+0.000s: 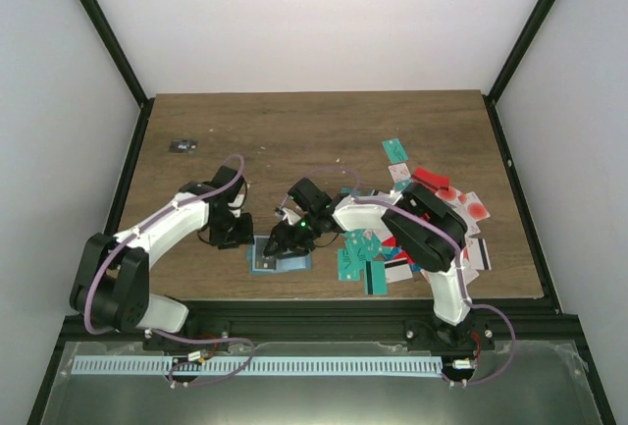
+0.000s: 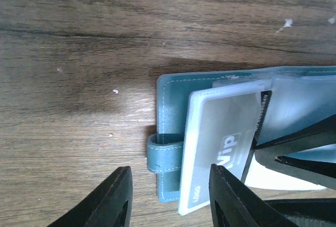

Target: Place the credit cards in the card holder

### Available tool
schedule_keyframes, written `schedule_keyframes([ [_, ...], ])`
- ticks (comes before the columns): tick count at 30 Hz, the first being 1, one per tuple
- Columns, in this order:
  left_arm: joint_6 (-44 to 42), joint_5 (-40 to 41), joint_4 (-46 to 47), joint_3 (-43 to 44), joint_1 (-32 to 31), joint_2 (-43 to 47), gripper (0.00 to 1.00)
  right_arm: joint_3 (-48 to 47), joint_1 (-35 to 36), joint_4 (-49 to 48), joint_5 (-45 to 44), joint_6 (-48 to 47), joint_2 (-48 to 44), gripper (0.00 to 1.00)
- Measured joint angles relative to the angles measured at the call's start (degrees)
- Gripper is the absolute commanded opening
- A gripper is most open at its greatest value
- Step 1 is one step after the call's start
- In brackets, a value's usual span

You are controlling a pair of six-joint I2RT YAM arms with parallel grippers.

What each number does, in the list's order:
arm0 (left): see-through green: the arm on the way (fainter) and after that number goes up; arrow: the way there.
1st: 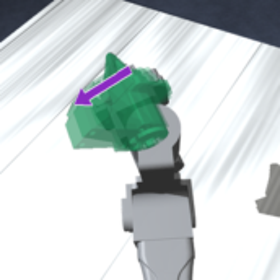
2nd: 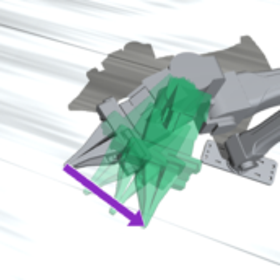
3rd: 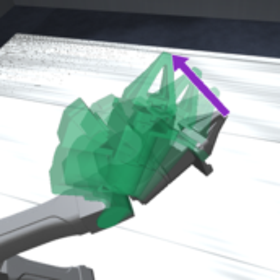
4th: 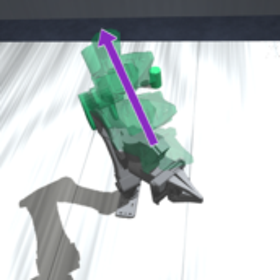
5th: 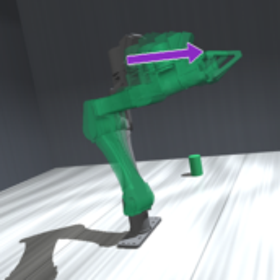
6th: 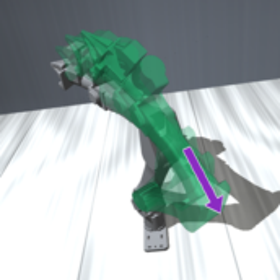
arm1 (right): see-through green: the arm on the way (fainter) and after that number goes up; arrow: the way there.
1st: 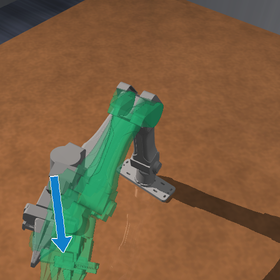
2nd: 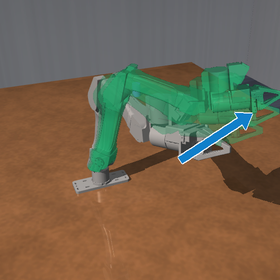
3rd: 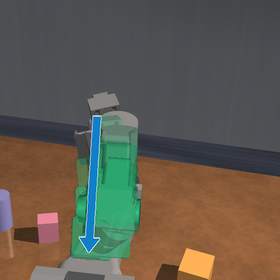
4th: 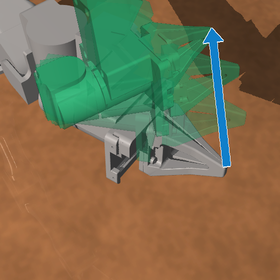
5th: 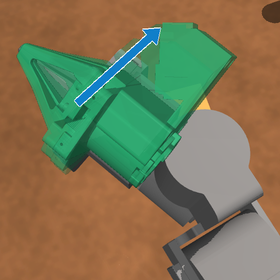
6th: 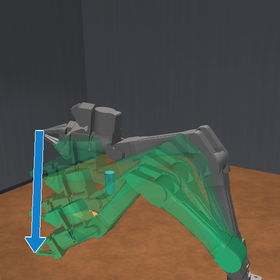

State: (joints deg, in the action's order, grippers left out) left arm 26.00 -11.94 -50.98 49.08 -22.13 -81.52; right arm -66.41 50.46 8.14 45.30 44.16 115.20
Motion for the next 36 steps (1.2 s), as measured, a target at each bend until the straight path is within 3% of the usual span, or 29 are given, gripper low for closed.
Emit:
schedule_keyframes([
  [7,0.55,-1.44,0.22,0.0,0.0,3.72,0.41,0.0,0.0,2.45,-0.5,-1.57,-4.61,0.58],
  [12,1.36,-2.73,0.04,0.74,-0.9,6.51,0.41,0.02,-0.02,7.26,-4.26,-3.13,-11.3,0.69],
  [17,2.78,-3.85,0.44,3.28,-4.31,7.69,0.4,2.47,-0.07,15.56,-14.86,-3.32,-21.75,0.8],
  [22,5.09,-4.35,2.89,4.48,-9.29,7.39,0.38,8.66,-0.09,26.82,-27.21,-1.55,-31.01,0.83],
  [30,8.07,-4.61,8.87,11.08,-20.74,-0.83,0.38,18.86,-0.11,42.88,-40.52,6.62,-38.93,0.83],
  [36,8.5,-6.49,14.4,19.34,-27.96,-12.07,0.37,26.75,-0.44,46.14,-40.72,14.47,-48.7,0.83],
])
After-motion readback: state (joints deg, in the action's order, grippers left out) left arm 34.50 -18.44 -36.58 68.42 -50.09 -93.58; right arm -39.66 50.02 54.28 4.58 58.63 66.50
